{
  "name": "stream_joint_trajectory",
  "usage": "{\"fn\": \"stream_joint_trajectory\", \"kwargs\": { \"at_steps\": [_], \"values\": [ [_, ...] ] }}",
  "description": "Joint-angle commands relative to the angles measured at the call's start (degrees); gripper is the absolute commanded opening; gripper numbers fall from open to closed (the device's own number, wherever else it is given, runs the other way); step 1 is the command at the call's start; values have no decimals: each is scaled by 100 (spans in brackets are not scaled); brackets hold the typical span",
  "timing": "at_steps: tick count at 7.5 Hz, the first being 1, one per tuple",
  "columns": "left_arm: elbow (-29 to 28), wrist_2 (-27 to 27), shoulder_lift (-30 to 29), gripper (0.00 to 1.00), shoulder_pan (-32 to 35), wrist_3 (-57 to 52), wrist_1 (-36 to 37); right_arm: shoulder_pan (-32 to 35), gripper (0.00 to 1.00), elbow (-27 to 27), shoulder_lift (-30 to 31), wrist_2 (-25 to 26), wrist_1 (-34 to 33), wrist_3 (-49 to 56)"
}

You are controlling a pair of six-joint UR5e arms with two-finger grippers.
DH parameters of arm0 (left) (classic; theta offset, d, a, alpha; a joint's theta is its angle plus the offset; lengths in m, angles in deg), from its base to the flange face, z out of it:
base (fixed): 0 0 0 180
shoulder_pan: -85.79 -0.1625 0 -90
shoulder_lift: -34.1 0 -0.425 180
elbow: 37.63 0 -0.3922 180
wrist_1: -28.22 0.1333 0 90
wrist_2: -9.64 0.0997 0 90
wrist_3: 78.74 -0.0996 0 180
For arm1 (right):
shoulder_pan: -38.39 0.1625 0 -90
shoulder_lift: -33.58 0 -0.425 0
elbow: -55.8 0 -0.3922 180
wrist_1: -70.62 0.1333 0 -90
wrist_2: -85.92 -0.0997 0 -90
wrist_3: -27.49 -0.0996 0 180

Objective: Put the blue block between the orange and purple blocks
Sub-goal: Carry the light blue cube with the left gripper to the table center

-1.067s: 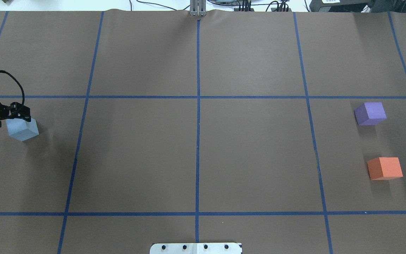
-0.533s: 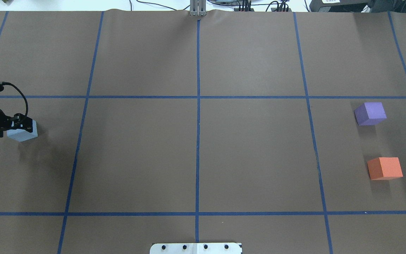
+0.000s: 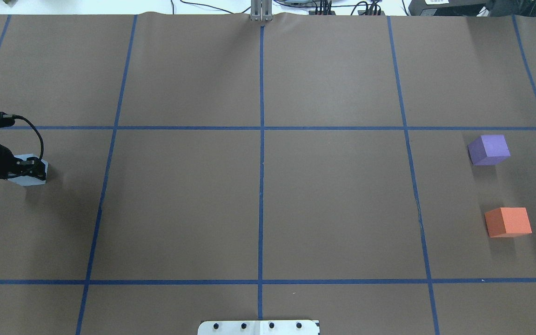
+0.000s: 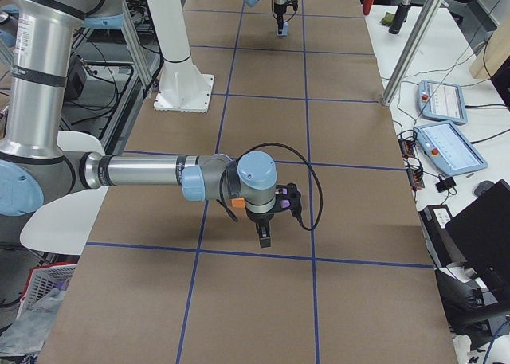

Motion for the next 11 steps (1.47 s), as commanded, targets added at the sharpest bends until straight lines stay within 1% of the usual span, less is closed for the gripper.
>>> {"fn": "stream_joint_trajectory", "kwargs": {
  "at_steps": [1,2,3,4,5,7,8,9,10,11],
  "values": [
    [369,-42,-52,0,-8,-52,33,0,100,4,0,-9,0,0],
    [659,-43,-60,0,1,-52,51,0,100,-4,0,-9,0,0],
    [792,-34,-243,0,1,-52,60,9,100,4,0,-9,9,0],
    [793,-25,-506,0,-8,-35,138,0,100,-4,0,-9,9,0],
    [828,-16,-961,0,-121,9,670,0,100,-4,0,-9,9,0],
    [837,10,-1928,0,-586,62,1733,9,100,-4,9,-9,0,0],
    [811,27,-2463,0,-910,253,2269,0,100,-4,9,-17,0,0],
    [750,289,-2973,0,-1322,655,2701,9,100,-4,9,-18,0,0],
    [532,674,-3448,0,-1639,868,2931,0,100,-4,9,-18,0,0],
    [-62,756,-4027,0,-1886,1332,2916,0,100,4,9,-18,0,0]
  ]
}}
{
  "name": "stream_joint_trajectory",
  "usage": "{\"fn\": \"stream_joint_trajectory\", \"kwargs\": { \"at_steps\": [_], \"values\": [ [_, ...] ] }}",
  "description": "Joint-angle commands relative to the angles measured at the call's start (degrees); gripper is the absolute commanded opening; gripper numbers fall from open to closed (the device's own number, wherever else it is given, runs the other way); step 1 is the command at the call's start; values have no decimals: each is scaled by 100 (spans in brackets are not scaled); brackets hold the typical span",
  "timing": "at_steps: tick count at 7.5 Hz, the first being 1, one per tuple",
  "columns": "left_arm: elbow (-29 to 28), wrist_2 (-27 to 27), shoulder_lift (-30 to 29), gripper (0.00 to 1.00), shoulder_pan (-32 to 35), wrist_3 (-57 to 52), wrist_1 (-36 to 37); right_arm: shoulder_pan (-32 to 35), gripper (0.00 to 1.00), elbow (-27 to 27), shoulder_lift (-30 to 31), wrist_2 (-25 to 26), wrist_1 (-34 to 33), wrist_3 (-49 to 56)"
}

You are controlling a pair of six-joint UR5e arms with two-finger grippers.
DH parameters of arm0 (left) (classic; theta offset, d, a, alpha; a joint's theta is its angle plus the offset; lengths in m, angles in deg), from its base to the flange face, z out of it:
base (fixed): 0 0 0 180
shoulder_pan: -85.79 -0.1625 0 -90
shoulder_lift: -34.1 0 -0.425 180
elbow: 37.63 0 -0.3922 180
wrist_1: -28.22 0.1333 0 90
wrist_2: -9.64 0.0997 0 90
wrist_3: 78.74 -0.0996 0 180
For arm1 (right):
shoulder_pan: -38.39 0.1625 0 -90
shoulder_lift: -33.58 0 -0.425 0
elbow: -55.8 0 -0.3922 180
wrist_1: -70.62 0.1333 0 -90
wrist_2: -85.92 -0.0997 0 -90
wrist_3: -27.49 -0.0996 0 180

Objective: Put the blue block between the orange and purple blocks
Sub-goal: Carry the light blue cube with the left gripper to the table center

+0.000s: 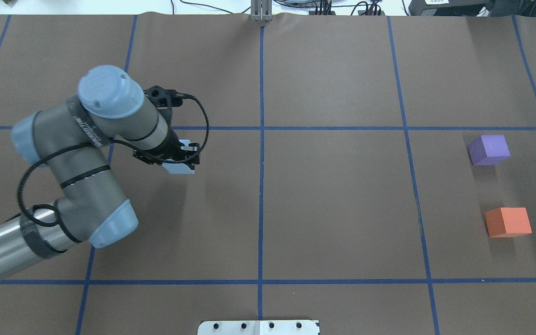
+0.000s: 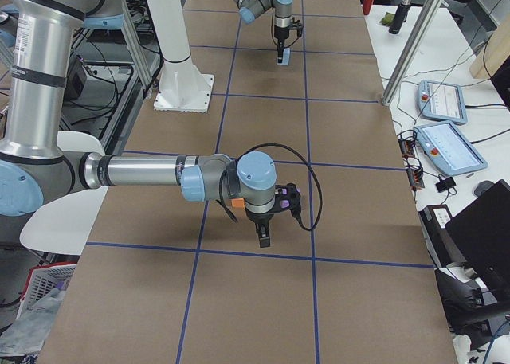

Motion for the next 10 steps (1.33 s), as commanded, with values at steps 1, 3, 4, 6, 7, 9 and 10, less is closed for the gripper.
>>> {"fn": "stream_joint_trajectory", "kwargs": {
  "at_steps": [1,3,4,6,7,9,10],
  "values": [
    [-1162,318,-1240,0,-470,688,121,-3,100,8,0,0,0,0],
    [-1755,451,-1798,0,-665,943,43,-3,100,-1,0,-9,0,0],
    [-1835,468,-1808,11,-787,980,33,-3,100,-1,0,-27,0,0],
    [-1854,468,-1808,52,-832,980,25,-3,100,-1,0,-18,8,9],
    [-1854,468,-1808,93,-858,972,24,-3,100,-1,0,-27,8,9],
    [-1793,468,-1808,100,-832,919,33,-3,100,-1,-8,-18,8,9],
    [-1592,433,-1799,100,-658,849,94,-12,100,-10,-17,-166,8,0]
  ]
}}
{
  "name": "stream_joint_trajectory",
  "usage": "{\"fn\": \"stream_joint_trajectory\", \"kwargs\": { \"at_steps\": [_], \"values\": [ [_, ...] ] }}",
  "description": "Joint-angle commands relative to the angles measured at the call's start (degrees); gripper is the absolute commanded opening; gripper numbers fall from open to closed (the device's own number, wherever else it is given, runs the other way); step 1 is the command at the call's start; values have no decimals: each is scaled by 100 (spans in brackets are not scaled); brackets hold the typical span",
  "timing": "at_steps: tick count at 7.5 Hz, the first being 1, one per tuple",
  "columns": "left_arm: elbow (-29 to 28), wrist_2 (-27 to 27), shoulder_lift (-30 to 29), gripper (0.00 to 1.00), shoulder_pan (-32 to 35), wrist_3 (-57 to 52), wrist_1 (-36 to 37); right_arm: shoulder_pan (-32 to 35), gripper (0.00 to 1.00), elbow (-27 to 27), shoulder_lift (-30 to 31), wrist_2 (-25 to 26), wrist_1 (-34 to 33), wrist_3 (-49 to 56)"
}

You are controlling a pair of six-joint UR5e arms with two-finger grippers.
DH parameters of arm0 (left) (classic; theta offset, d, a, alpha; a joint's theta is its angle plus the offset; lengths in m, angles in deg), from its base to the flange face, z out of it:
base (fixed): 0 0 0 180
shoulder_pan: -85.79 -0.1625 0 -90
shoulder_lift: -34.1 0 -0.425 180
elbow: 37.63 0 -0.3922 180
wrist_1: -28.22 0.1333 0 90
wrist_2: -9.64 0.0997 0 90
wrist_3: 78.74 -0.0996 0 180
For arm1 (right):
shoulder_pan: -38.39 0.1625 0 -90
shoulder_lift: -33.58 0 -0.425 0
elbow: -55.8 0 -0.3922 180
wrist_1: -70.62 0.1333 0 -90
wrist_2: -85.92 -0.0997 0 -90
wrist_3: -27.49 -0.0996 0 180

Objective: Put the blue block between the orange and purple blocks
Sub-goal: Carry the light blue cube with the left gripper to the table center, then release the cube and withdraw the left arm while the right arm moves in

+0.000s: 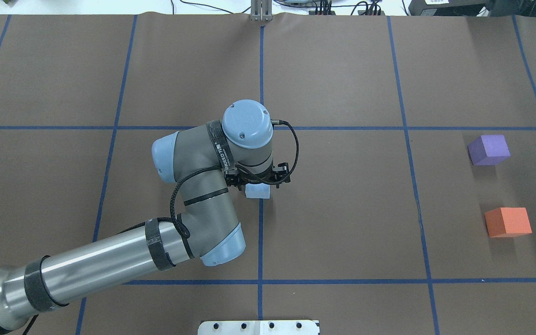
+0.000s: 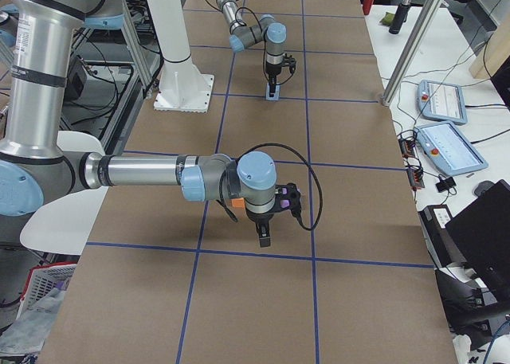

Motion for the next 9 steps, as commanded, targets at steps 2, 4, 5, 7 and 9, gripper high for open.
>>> {"fn": "stream_joint_trajectory", "kwargs": {
  "at_steps": [2,4,5,7,9],
  "values": [
    [782,-534,382,100,663,-653,266,-198,100,-207,-88,-378,26,-672],
    [1826,-1080,1224,100,1374,-1863,1011,-706,100,-348,-97,-352,638,-1752],
    [2353,-1125,1716,100,1656,-2548,1337,-1075,100,-523,-158,-308,807,-2428],
    [2875,-1230,2797,100,2445,-4268,1481,-1786,100,-840,-578,-177,817,-3685],
    [2807,-1871,3756,100,3788,-6551,1490,-2708,100,-1121,-1123,287,809,-5047]
  ]
}}
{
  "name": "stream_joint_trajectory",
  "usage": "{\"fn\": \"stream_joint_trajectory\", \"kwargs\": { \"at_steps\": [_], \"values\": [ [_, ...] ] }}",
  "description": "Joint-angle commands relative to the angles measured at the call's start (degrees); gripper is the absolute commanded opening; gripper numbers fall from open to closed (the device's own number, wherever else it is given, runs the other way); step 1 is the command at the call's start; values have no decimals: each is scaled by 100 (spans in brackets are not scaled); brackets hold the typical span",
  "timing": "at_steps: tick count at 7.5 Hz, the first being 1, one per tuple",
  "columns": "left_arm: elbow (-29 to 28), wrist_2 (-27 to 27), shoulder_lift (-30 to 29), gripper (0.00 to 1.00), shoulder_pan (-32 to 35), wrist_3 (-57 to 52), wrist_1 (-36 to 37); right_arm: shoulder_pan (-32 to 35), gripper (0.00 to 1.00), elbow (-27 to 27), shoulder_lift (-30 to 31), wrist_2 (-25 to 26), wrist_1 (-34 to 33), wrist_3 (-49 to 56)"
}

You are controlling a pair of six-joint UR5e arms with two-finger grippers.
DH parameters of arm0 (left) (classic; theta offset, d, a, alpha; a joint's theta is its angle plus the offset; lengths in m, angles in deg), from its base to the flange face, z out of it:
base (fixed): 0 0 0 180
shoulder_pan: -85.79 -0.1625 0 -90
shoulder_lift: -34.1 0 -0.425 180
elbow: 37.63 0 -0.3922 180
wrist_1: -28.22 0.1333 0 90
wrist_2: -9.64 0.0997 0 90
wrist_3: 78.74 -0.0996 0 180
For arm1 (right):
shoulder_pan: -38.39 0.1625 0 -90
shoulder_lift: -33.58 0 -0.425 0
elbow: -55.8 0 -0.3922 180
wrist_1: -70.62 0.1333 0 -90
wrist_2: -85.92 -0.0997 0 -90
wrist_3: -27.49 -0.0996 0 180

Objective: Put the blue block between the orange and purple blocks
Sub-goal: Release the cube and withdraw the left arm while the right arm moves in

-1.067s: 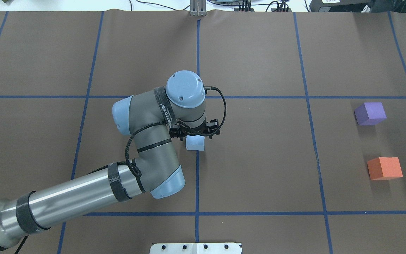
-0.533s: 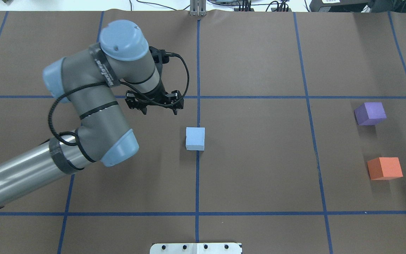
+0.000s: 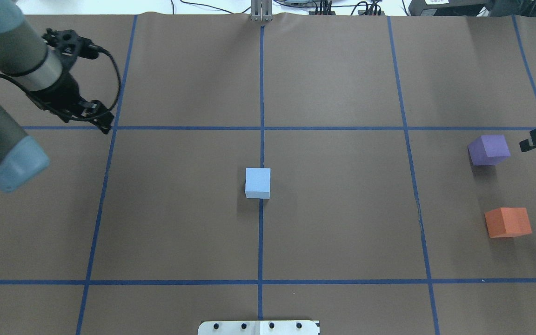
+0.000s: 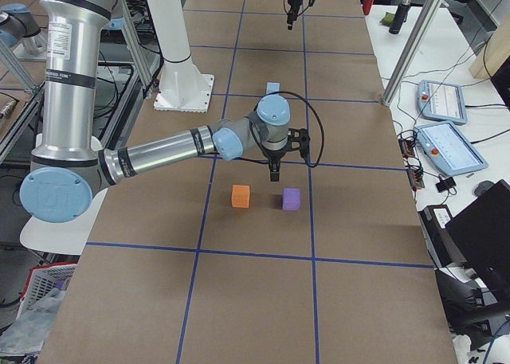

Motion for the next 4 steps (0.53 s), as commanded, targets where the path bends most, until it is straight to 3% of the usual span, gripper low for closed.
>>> {"fn": "stream_joint_trajectory", "kwargs": {
  "at_steps": [1,3,4],
  "values": [
    [-176,-492,983,100,1416,-2327,22,-1171,100,-276,-704,675,-1,-1731],
    [-754,-739,1495,100,2594,-4068,-13,-2296,100,-286,-1460,1325,-123,-3007],
    [-949,-766,1740,100,3008,-4580,-57,-2859,100,-234,-2133,1842,-785,-3213]
  ]
}}
